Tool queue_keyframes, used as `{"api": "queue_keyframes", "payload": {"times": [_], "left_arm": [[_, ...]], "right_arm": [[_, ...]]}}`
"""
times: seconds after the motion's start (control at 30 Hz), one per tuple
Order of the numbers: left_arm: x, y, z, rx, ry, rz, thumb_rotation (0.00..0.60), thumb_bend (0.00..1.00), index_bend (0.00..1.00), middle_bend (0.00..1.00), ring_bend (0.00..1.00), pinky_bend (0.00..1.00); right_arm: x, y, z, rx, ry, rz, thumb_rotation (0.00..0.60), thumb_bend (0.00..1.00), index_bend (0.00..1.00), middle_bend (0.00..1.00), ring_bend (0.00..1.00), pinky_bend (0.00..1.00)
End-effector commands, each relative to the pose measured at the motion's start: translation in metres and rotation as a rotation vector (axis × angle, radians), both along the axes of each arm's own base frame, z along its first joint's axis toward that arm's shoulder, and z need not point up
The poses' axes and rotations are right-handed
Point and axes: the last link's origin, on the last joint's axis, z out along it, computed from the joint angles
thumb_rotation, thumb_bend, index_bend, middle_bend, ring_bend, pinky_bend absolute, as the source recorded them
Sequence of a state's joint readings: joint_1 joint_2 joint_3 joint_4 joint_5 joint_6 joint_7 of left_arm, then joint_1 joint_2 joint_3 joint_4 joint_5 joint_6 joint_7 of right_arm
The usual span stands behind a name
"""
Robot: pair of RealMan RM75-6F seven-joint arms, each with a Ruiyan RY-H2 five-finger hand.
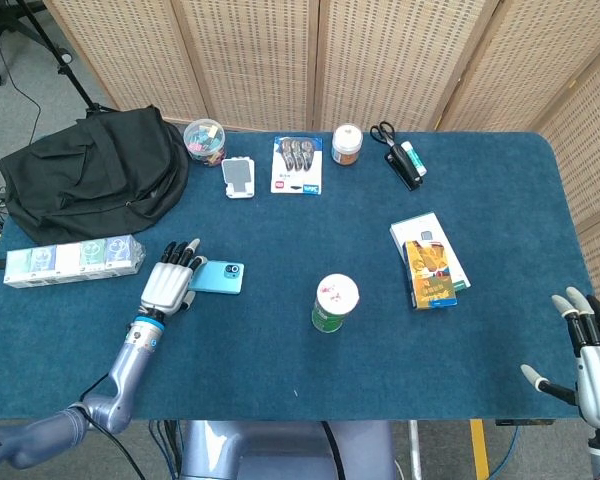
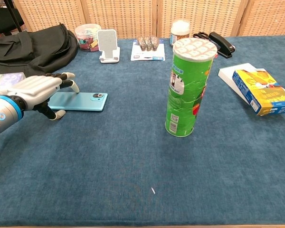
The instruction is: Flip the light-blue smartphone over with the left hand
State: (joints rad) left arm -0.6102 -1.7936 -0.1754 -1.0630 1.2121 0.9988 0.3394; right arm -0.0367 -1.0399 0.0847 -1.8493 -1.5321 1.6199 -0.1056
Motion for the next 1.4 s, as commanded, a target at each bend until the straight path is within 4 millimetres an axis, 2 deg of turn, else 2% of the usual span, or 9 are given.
{"api": "queue_keyframes", "payload": {"times": [0.03, 0.3, 0.5, 0.6, 0.67, 0.77, 0.93, 1.2, 1.4], "left_arm": [[0.000, 0.000, 0.001, 0.005, 0.002, -0.002, 0.600, 0.79, 0.39, 0.00, 0.00, 0.00], [0.001, 0.004, 0.007, 0.034, -0.004, -0.011, 0.600, 0.81, 0.40, 0.00, 0.00, 0.00], [0.017, 0.024, 0.018, 0.088, 0.007, -0.036, 0.600, 0.79, 0.40, 0.00, 0.00, 0.00], [0.026, 0.038, 0.022, 0.115, 0.013, -0.041, 0.600, 0.72, 0.32, 0.00, 0.00, 0.00], [0.030, 0.045, 0.024, 0.131, 0.008, -0.040, 0.600, 0.62, 0.16, 0.00, 0.00, 0.00], [0.038, 0.055, 0.026, 0.154, -0.007, -0.041, 0.600, 0.47, 0.02, 0.00, 0.00, 0.00], [0.053, 0.063, 0.043, 0.214, -0.065, -0.087, 0.600, 0.37, 0.00, 0.00, 0.00, 0.00], [0.050, 0.047, 0.075, 0.240, -0.143, -0.109, 0.600, 0.33, 0.00, 0.00, 0.00, 0.00], [0.023, 0.004, 0.118, 0.228, -0.104, -0.133, 0.600, 0.02, 0.00, 0.00, 0.00, 0.00]], "right_arm": [[0.000, 0.000, 0.000, -0.001, -0.002, 0.000, 0.600, 0.00, 0.11, 0.00, 0.00, 0.00], [0.000, 0.000, -0.001, 0.004, -0.002, 0.001, 0.600, 0.00, 0.11, 0.00, 0.00, 0.00], [-0.001, -0.001, -0.002, 0.008, 0.000, -0.003, 0.600, 0.00, 0.11, 0.00, 0.00, 0.00], [-0.001, -0.001, -0.003, 0.012, 0.002, -0.004, 0.600, 0.00, 0.11, 0.00, 0.00, 0.00], [0.000, -0.001, -0.003, 0.015, 0.002, -0.005, 0.600, 0.00, 0.11, 0.00, 0.00, 0.00], [0.000, -0.002, -0.003, 0.013, 0.003, -0.006, 0.600, 0.00, 0.11, 0.00, 0.00, 0.00], [-0.001, -0.002, -0.004, 0.017, 0.001, -0.012, 0.600, 0.00, 0.11, 0.00, 0.00, 0.00], [0.000, -0.001, -0.003, 0.013, -0.006, -0.006, 0.600, 0.00, 0.11, 0.00, 0.00, 0.00], [0.001, 0.000, -0.001, 0.008, -0.014, 0.001, 0.600, 0.00, 0.11, 0.00, 0.00, 0.00]]}}
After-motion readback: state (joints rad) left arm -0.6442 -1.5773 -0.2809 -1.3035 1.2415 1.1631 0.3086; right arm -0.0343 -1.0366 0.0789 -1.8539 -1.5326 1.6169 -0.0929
